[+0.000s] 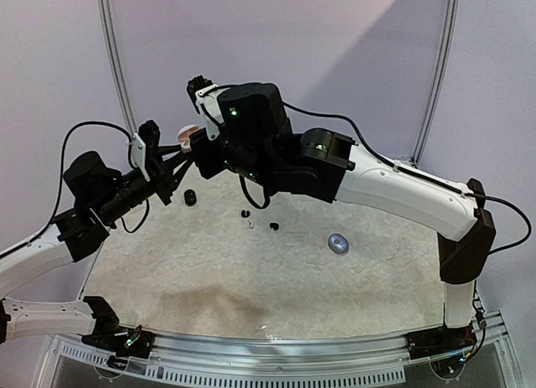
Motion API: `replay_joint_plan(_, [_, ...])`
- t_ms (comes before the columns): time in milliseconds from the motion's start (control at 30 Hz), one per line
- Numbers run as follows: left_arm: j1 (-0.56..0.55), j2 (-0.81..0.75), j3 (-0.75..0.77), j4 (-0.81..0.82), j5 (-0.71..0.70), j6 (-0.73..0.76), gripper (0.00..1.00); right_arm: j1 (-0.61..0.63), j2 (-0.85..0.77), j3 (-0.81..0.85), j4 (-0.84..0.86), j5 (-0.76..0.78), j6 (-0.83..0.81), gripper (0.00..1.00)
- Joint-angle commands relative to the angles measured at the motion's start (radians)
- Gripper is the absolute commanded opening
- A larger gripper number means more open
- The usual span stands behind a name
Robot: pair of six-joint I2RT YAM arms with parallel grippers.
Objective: Insert the wireless bluetooth earbuds into the charging case
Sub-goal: Pick up the left earbud from the right side groove of the charging case.
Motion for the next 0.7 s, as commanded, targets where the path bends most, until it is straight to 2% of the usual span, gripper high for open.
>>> replay_joint_plan(0, [-0.005, -0.009, -0.007, -0.003, -0.004, 0.011, 0.00, 0.021, 0.028, 0.025, -0.023, 0.021, -0.039, 0.28])
replay_joint_plan(233, [-0.005, -0.007, -0.007, -0.008, -0.002, 0.009, 0.00, 0.038, 0.042, 0.043, -0.008, -0.016, -0.119, 0.26])
replay_joint_plan(433, [-0.004, -0.007, -0.004, -0.005, 0.001, 0.013, 0.00, 0.037, 0.054, 0.053, -0.025, -0.002, -0.112, 0.24])
replay_joint_plan(667, [-0.004, -0.008, -0.003, -0.003, 0.008, 0.016, 0.00, 0.037, 0.057, 0.053, -0.030, 0.007, -0.113, 0.10])
